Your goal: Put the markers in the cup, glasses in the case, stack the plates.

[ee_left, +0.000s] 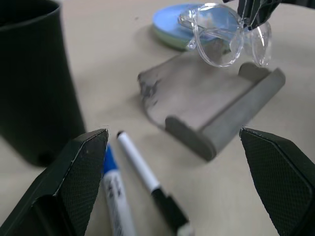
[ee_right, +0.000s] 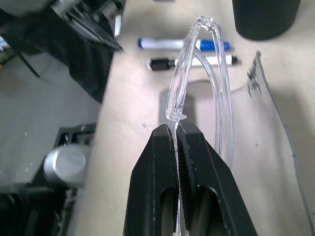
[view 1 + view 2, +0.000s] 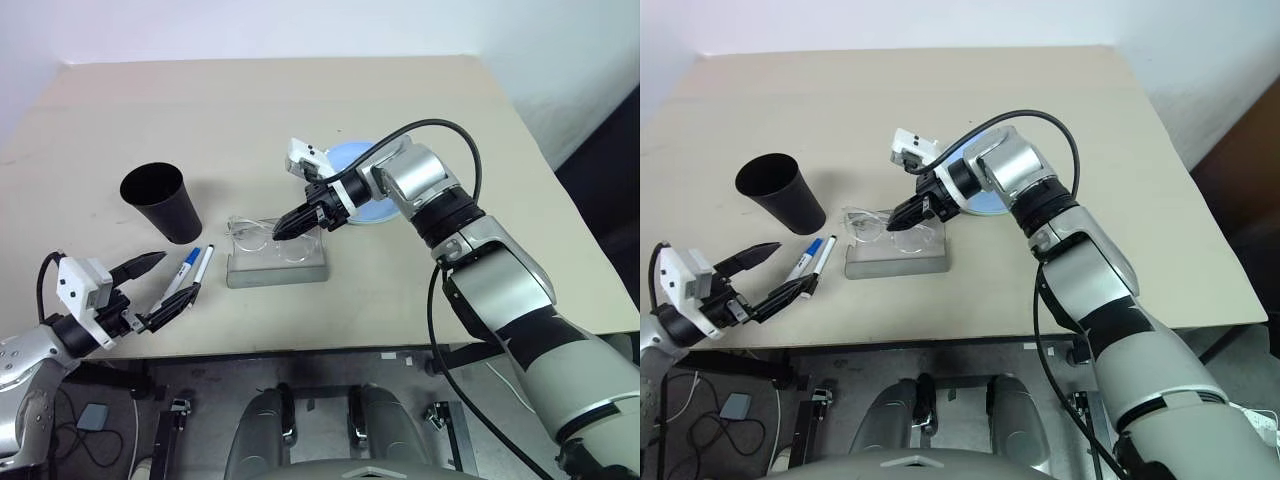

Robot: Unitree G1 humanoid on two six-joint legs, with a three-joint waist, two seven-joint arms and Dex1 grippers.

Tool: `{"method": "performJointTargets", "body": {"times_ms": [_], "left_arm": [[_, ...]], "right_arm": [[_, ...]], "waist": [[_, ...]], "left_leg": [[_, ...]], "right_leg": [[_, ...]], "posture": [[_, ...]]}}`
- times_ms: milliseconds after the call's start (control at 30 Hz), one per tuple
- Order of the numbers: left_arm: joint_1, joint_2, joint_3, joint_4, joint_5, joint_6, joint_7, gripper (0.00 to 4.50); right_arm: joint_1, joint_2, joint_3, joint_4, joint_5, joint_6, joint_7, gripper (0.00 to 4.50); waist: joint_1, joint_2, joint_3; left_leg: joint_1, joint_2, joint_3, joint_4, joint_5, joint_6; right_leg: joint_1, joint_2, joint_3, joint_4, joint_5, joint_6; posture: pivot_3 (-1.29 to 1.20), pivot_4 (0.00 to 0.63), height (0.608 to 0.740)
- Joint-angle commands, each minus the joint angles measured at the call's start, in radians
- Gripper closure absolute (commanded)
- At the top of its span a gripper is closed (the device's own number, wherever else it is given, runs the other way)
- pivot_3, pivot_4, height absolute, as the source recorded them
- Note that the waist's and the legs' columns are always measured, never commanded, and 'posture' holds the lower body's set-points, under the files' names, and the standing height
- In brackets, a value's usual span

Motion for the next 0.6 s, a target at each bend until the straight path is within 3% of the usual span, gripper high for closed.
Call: {"method": "performJointTargets", "body": {"times_ms": [33, 600], "left_arm": [[0.045, -0.007, 0.061, -0.044, -0.011, -0.033, -0.007, 0.0], [0.146, -0.059, 0.071, -0.185, -0.018, -0.024, 0.075, 0.0]], "right_arm": [[-0.051, 0.053, -0.015, 0.068, -0.054, -0.126, 0.007, 4.45], [-0.06, 0.17, -0.022, 0.316, -0.275, -0.324, -0.008, 4.45]], "waist": [[0.0, 0.0, 0.0], [-0.001, 0.0, 0.0]], "left_leg": [[0.0, 0.0, 0.001, -0.001, 0.0, 0.0], [0.001, 0.0, 0.004, -0.005, 0.0, -0.001]], "right_leg": [[0.0, 0.0, 0.0, 0.0, 0.0, 0.0], [-0.001, -0.003, -0.004, -0.001, -0.001, -0.002]], "posture": [[0.0, 0.15, 0.711], [0.0, 0.15, 0.711]]}}
